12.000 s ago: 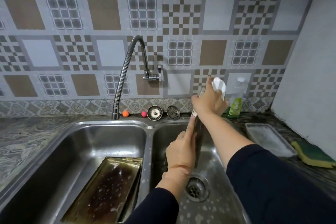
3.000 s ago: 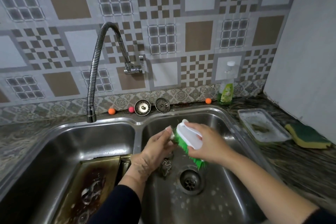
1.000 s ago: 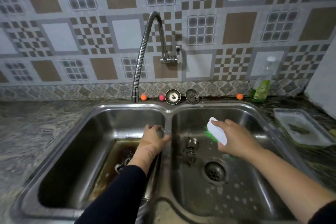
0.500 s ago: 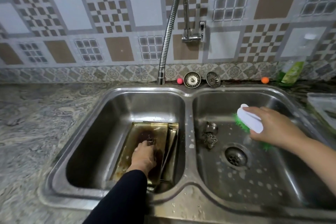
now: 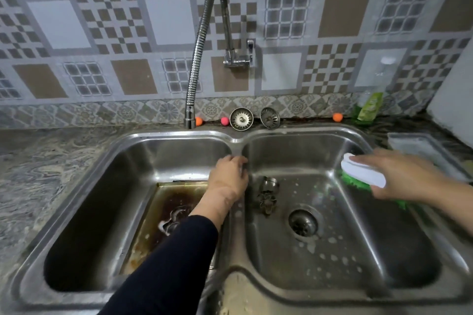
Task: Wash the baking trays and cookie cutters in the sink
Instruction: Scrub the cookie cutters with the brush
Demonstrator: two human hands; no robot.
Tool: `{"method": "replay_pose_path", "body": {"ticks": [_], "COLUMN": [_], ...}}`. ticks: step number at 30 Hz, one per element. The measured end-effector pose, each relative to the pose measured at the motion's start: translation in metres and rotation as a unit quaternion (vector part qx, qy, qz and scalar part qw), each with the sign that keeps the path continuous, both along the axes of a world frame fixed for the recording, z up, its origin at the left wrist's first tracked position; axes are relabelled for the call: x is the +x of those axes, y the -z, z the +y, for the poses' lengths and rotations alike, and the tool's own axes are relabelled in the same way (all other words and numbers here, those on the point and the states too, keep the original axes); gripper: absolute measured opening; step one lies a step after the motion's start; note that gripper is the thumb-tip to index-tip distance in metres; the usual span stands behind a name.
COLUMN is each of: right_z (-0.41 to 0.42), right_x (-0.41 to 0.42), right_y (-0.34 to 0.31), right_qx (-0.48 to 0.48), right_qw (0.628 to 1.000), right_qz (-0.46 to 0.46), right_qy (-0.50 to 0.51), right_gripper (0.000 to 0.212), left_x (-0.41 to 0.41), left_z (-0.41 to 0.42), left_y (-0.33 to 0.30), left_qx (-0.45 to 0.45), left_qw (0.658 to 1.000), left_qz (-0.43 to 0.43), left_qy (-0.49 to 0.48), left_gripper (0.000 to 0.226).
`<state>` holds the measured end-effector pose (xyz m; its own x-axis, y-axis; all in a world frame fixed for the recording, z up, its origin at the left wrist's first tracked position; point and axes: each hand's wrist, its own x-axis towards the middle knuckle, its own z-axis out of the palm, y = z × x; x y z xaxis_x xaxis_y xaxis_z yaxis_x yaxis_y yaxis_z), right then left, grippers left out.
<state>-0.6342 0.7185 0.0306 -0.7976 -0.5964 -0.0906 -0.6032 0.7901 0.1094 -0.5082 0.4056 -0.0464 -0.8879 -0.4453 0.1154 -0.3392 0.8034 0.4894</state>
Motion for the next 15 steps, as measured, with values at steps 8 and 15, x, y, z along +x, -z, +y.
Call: {"method": "replay_pose_path", "body": {"ticks": [8, 15], "right_z": [0.071, 0.087], "right_x": [-0.080, -0.144], "right_y": [-0.031, 0.010], "right_qx": [-0.139, -0.184], "right_qw": [0.978, 0.961], "right_qz": [0.027, -0.029], "right_qy": [0.154, 0.202], "right_gripper": [0.078, 0.081], "left_x": [-0.059, -0.082], "left_z": [0.061, 0.078], "left_y": [0.057, 0.114], "left_qx": [0.042, 0.062], "left_qw": [0.987, 0.962], "left_qz": [-0.156, -0.262], "left_qy": [0.020, -0.053], "left_gripper": [0.037, 0.070]}}
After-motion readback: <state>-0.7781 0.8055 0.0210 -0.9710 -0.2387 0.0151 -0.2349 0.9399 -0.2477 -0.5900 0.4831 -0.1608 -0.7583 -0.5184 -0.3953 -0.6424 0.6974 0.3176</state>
